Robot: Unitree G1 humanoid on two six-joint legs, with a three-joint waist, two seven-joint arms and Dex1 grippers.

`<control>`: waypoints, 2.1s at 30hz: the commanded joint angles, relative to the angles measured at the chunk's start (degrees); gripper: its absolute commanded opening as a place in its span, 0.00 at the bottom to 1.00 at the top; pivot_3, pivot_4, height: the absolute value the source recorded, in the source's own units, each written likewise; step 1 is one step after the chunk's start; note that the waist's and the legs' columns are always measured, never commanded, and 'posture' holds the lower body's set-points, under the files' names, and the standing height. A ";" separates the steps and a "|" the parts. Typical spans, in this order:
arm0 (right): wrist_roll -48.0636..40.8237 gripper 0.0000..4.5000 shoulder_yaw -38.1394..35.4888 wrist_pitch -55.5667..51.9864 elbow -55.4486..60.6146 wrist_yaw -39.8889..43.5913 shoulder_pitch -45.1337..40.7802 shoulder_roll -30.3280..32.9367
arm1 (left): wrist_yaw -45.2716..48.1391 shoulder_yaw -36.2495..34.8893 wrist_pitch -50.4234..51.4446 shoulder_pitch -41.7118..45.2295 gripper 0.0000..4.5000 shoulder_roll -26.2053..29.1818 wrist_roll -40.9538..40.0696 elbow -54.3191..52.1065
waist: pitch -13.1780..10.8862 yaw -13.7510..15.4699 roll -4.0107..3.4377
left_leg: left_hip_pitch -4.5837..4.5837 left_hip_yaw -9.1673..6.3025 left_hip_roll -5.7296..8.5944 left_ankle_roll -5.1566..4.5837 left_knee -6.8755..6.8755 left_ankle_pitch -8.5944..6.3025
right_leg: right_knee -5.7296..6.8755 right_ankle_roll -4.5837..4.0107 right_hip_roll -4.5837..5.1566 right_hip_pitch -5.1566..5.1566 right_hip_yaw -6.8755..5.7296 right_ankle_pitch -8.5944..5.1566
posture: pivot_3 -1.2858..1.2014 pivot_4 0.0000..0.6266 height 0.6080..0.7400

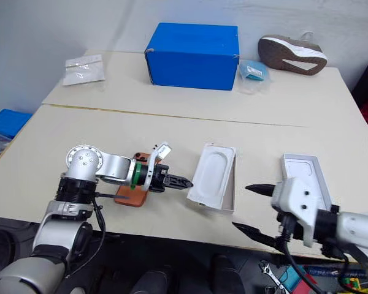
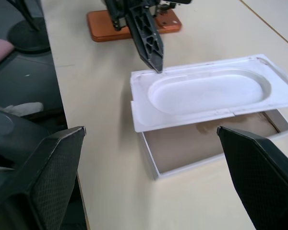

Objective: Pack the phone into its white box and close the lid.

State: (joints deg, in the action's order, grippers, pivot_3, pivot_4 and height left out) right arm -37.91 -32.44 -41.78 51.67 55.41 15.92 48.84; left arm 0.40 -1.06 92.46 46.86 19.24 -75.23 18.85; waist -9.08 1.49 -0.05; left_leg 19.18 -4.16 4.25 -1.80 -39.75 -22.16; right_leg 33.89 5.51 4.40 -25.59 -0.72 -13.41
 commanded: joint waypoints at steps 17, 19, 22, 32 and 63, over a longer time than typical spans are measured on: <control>-1.22 0.99 1.40 2.42 3.04 -6.43 4.08 0.72 | -18.48 -8.65 0.04 0.49 0.00 -9.68 -3.67 0.70 | -0.01 0.39 0.03 | 0.00 0.01 0.03 0.03 -0.02 0.01 | -0.01 0.00 0.01 0.00 -0.01 0.00 | 0.52 0.24 1.00; -1.23 0.99 1.78 2.62 2.39 -6.36 3.43 1.17 | -19.78 -8.34 0.04 -0.04 0.00 -10.07 -4.52 0.51 | -0.01 0.36 0.03 | 0.00 0.01 0.04 0.03 -0.01 0.01 | -0.02 0.00 0.00 0.00 -0.02 0.00 | 0.52 0.24 1.00; -1.18 0.99 2.25 2.89 1.80 -6.34 2.90 1.55 | -21.17 -7.55 0.04 -0.88 0.00 -9.98 -6.69 0.44 | -0.01 0.31 0.03 | -0.01 0.01 0.03 0.04 -0.01 0.01 | -0.01 0.00 0.00 0.00 -0.03 0.00 | 0.52 0.24 1.00; -0.31 1.00 3.88 3.92 1.11 -6.45 2.59 1.59 | -26.47 -7.50 0.04 -2.41 0.05 -9.72 -11.87 0.18 | -0.01 0.39 0.03 | -0.01 0.01 0.03 0.05 -0.02 0.01 | 0.00 0.00 0.00 0.00 -0.02 0.00 | 0.52 0.24 1.00; 19.99 0.47 41.03 5.20 -27.13 -9.33 -34.68 0.36 | 54.19 14.01 -50.00 -7.59 0.00 24.56 30.30 -26.97 | -0.12 -0.61 -0.16 | -0.04 0.09 -0.02 0.17 0.13 0.12 | -0.26 -0.07 -0.04 -0.07 -0.01 -0.04 | 0.52 0.24 1.00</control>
State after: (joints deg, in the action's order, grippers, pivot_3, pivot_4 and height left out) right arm -20.70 6.84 -37.48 25.94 46.67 -17.09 49.79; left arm 51.27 13.98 46.39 39.04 43.38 -47.62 -6.74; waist -9.20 0.88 -0.21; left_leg 19.20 -4.09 4.22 -1.64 -39.62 -22.03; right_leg 33.61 5.43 4.37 -25.68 -0.74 -13.45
